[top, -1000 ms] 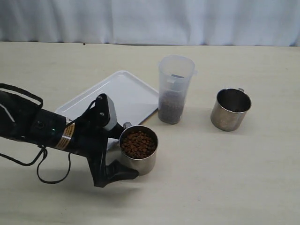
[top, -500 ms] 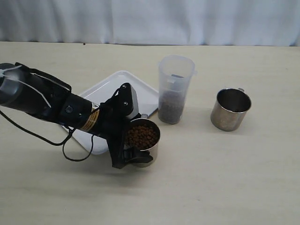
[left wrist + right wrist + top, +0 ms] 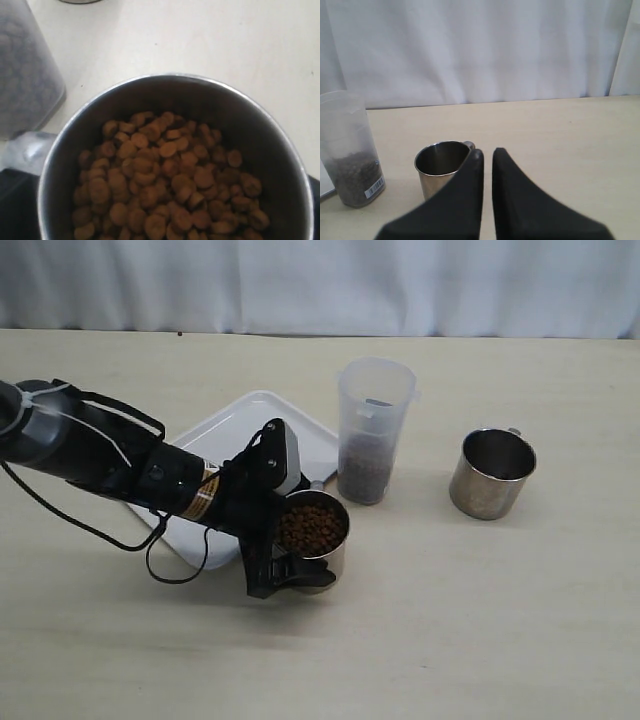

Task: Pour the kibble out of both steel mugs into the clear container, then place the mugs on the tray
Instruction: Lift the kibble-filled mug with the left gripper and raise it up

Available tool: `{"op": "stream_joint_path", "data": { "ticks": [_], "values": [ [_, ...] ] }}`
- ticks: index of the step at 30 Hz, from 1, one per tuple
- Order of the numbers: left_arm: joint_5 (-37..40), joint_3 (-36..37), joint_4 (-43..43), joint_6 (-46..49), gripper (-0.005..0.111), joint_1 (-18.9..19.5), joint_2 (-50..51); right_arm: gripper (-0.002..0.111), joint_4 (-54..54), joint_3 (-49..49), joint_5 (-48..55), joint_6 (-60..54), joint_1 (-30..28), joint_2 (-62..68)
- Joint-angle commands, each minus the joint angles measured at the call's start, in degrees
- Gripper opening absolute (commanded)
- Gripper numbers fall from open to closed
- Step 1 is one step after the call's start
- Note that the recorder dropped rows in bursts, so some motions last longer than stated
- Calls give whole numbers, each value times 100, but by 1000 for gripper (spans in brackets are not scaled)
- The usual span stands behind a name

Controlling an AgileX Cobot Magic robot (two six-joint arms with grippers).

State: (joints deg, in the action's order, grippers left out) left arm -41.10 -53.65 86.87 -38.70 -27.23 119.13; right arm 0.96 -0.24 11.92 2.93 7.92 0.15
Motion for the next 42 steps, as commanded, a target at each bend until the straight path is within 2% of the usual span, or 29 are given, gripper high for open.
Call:
{"op": "stream_joint_path", "data": {
  "ticks": [1, 10, 22, 39, 42],
  "values": [
    [122, 20, -34, 249, 79, -8, 165, 5, -9, 24, 15, -36, 20, -15],
    [91, 20, -712, 742, 79, -8, 165, 5, -9, 24, 15, -36, 20, -15],
    [344, 20, -505, 392, 79, -8, 165, 5, -9, 24, 15, -36, 20, -15],
    [-110, -200, -870, 550, 79, -19, 427, 5, -9, 24, 15, -36, 20, -15],
    [-134, -200, -859, 561, 72, -19, 427, 5, -9, 24, 15, -36, 20, -15]
  ]
}}
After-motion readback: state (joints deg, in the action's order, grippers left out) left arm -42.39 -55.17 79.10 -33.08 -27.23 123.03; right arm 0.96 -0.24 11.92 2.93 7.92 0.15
